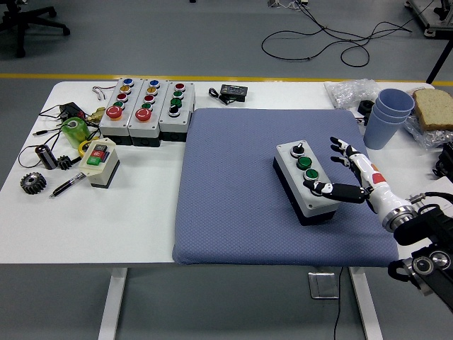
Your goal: Pick up the button,place it on the desk,press the button,press the button
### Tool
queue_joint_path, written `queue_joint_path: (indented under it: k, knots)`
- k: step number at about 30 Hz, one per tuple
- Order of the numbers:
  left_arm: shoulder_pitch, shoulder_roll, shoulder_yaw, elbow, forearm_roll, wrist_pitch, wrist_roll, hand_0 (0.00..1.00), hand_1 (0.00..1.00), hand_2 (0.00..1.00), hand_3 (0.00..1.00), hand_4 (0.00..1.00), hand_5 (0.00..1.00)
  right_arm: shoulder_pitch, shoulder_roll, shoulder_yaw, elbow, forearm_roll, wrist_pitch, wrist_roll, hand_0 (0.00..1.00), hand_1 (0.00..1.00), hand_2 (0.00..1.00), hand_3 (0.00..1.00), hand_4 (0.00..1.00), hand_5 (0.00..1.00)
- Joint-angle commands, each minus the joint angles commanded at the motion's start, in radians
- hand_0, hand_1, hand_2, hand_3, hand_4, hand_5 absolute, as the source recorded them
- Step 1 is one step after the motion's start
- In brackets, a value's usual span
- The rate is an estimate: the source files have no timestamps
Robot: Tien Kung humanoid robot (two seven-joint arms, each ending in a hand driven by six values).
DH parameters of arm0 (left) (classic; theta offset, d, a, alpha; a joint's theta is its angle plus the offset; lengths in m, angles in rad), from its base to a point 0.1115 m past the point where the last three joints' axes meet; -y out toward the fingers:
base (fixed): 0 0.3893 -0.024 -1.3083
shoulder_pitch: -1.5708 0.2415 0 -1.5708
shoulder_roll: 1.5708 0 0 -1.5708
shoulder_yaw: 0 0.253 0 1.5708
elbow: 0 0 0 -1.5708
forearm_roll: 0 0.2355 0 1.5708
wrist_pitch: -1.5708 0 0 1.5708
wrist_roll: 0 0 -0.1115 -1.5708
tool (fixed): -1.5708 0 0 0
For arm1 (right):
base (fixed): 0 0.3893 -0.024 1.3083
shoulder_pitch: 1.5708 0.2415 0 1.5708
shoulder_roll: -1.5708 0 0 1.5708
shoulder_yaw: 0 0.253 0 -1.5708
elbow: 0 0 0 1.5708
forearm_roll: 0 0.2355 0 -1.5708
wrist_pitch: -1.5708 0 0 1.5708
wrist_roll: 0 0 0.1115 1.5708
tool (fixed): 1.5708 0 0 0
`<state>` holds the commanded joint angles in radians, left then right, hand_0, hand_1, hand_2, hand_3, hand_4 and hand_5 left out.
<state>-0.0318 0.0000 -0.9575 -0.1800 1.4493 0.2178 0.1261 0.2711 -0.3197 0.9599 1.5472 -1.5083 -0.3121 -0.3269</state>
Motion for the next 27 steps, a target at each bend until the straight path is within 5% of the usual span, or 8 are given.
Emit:
queue_joint_path:
  k: [8, 22, 27]
  knots:
    - [-0.002, 0.0, 0.002, 0.0, -0.001, 0.0, 0.001, 0.6, 0.633, 0.68, 0.549, 0.363, 0.701, 0.011, 0.041, -0.029, -0.015, -0.246, -0.036, -0.047, 0.998, 0.963, 0.998, 0.998, 0.998, 0.209]
    - [-0.001, 0.0, -0.001, 0.0, 0.002, 0.0, 0.002, 0.601, 0.633, 0.679, 0.549, 0.363, 0.699, 0.057, 0.143, -0.074, -0.079, -0.296, -0.057, -0.174, 0.998, 0.961, 0.998, 0.998, 0.998, 0.217]
    - [-0.002, 0.0, 0.003, 0.0, -0.003, -0.001, 0.002, 0.601, 0.634, 0.679, 0.548, 0.364, 0.698, 0.089, 0.186, -0.054, -0.137, -0.385, -0.026, -0.251, 0.998, 0.953, 0.998, 0.998, 0.998, 0.222]
